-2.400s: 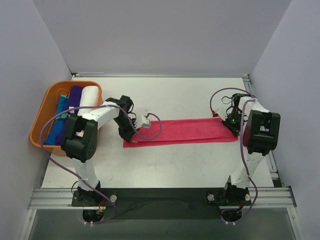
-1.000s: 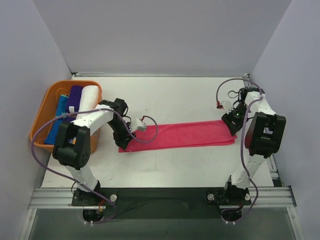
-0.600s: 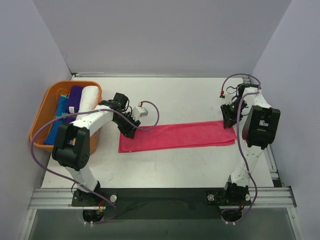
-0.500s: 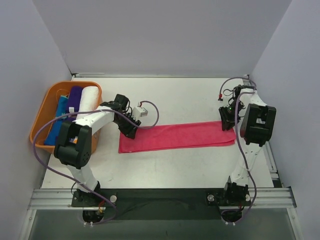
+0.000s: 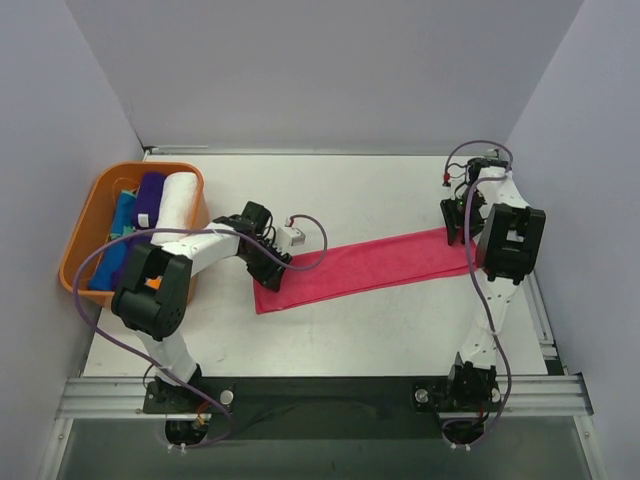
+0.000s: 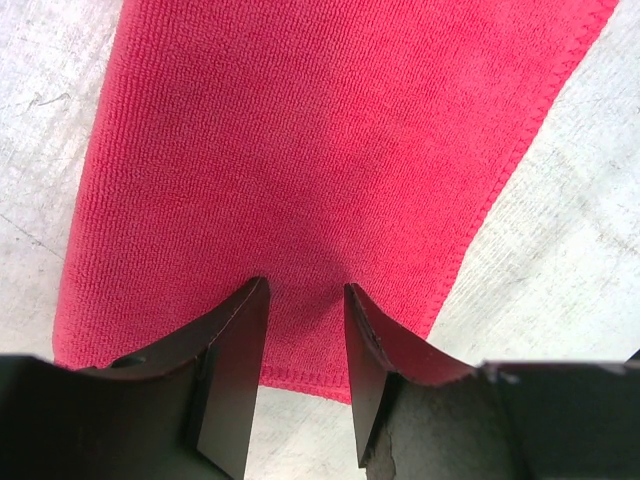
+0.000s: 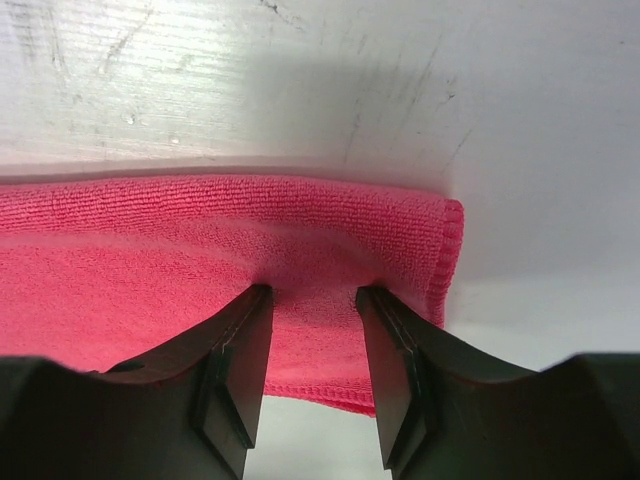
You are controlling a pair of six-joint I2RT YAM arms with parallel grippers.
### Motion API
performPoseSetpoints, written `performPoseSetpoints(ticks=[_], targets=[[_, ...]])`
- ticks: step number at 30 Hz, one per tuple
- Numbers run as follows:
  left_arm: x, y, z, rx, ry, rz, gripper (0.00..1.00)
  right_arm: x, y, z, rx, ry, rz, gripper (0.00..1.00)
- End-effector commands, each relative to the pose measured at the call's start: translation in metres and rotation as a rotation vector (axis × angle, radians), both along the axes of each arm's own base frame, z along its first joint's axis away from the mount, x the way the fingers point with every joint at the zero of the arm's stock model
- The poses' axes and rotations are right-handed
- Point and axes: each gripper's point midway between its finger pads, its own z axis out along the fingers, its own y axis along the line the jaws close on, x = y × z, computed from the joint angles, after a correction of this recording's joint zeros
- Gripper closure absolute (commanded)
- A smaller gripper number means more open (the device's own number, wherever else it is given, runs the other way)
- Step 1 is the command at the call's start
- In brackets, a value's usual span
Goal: Roll the towels
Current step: Fold the towel
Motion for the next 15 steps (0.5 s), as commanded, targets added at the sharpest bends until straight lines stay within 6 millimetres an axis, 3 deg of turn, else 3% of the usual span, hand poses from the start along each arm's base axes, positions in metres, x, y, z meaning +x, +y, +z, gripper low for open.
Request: performPoseSetpoints(ticks=[1,2,6,9,15], targets=[[-0.003,-0.005,0.009,-0.034,-0.006,0.008,0.53,-0.008,0.003,0.035,0.019,-0.048,-0.002,0.58],[-0.003,-0.006,0.012,-0.037,-0.010,0.006,0.52,-0.010,0.002,0.048,0.022,-0.076,-0.009,0.57],[-0.002,-0.007,0.021,-0.049,-0.031,-0.009,0.50,-0.021,-0.011,0.058,0.047,-0.094,-0.075,0.53],[0.001,-0.006,0.026,-0.047,-0.050,-0.020,0.47,-0.023,-0.027,0.053,0.063,-0.086,-0.142,0.49],[0.003,-0.005,0.031,-0.043,-0.067,-0.027,0.41,-0.021,-0.032,0.038,0.093,-0.052,-0.198,0.48]])
